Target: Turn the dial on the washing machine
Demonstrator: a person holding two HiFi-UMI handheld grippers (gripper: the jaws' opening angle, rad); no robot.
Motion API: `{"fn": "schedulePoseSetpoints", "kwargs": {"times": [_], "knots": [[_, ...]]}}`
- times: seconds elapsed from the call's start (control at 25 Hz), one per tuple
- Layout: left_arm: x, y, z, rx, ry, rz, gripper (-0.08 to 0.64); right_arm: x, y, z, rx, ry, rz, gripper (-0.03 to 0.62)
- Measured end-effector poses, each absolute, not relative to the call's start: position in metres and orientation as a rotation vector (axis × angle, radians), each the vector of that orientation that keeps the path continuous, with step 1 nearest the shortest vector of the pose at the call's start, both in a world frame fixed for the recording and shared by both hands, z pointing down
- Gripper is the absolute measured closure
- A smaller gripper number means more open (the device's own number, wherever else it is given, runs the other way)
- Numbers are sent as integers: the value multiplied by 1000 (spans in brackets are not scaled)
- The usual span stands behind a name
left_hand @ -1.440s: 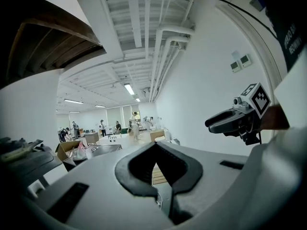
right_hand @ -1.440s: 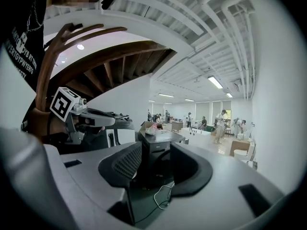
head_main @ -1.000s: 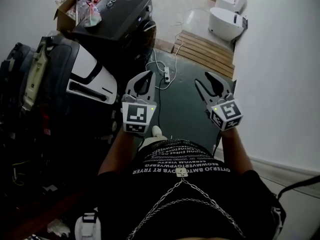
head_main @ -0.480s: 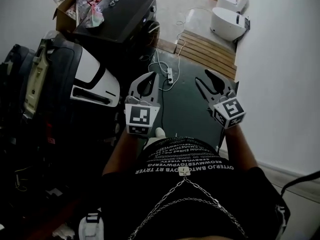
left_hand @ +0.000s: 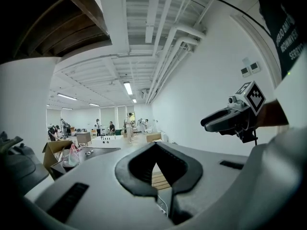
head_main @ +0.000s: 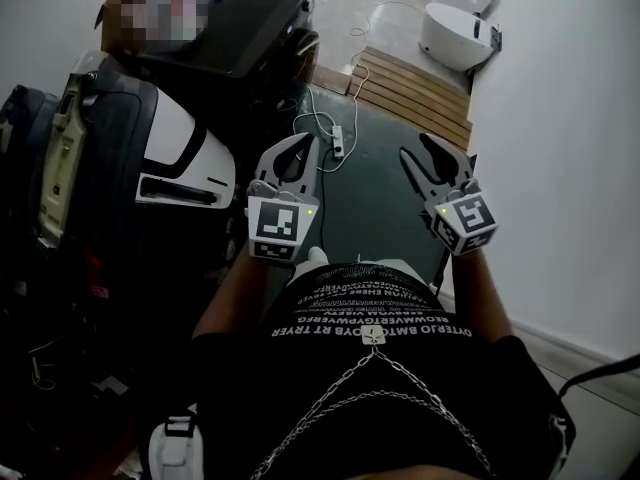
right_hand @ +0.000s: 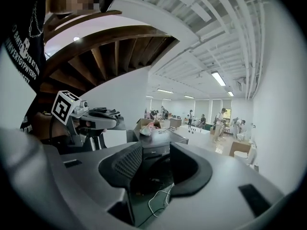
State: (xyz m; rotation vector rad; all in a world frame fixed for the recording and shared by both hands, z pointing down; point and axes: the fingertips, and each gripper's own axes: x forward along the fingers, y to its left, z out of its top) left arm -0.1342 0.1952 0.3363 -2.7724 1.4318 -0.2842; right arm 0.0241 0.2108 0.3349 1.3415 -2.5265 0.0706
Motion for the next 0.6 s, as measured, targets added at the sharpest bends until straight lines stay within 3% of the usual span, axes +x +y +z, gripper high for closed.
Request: {"fn": "schedulePoseSetpoints", "kwargs": {"times": [0.6], "knots": [[-95, 123, 361, -2779, 1521, -366, 555, 75, 143, 351, 1323, -2540, 121, 433]]}}
